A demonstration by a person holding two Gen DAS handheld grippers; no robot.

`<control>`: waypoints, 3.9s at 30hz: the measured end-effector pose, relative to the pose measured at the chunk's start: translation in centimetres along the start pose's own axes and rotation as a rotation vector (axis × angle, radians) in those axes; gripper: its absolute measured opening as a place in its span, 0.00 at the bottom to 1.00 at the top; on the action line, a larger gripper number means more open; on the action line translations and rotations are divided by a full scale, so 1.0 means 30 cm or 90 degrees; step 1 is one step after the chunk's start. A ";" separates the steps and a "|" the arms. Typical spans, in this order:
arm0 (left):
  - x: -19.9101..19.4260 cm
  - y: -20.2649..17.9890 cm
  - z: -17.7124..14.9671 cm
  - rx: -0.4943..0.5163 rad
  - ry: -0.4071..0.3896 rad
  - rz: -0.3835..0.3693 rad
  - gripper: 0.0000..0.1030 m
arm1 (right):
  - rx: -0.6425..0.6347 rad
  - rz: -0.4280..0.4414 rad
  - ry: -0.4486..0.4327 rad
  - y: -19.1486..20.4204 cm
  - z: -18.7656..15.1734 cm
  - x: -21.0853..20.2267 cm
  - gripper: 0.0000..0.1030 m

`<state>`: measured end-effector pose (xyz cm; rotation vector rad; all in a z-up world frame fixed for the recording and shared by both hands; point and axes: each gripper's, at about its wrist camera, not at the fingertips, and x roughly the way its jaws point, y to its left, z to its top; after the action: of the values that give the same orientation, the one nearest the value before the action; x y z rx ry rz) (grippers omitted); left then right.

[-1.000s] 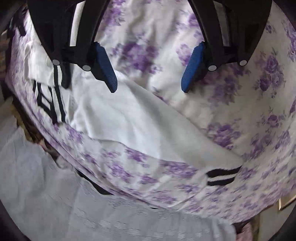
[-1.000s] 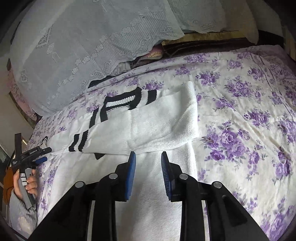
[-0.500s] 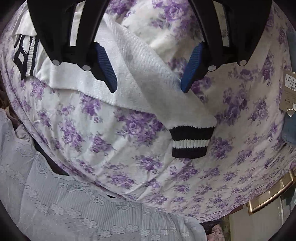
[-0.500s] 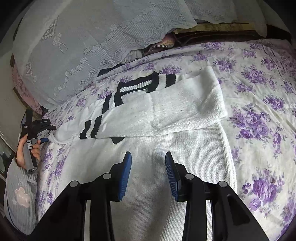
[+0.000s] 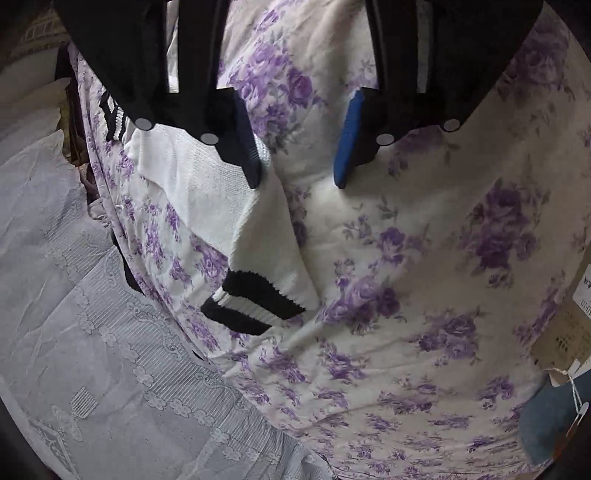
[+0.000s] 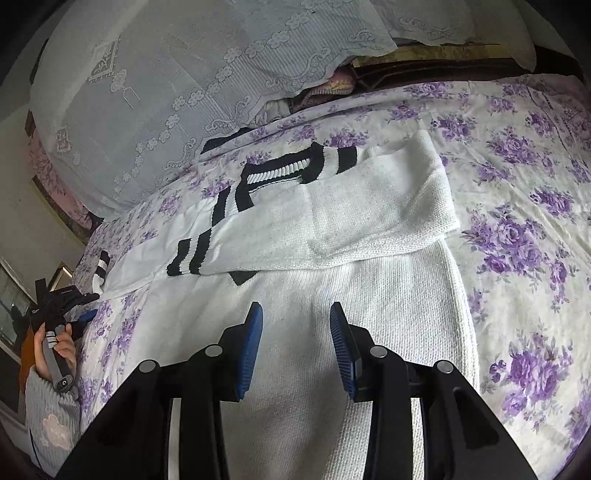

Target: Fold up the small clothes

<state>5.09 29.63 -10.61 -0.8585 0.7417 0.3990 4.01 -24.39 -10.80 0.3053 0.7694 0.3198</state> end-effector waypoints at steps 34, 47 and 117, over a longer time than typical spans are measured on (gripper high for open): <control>-0.066 -0.236 -0.010 0.207 -0.047 0.010 0.12 | 0.037 0.058 -0.012 0.011 0.040 -0.043 0.35; -0.125 -0.664 -0.218 0.392 -0.054 -0.115 0.12 | 0.059 0.151 -0.022 0.031 0.116 -0.097 0.35; 0.093 -0.826 -0.547 0.603 0.002 0.008 0.60 | 0.215 -0.041 -0.079 -0.411 0.274 0.083 0.22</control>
<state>14.69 1.66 -6.44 0.0378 0.8217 0.0252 13.67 -35.88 -11.48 0.6112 0.7078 0.1073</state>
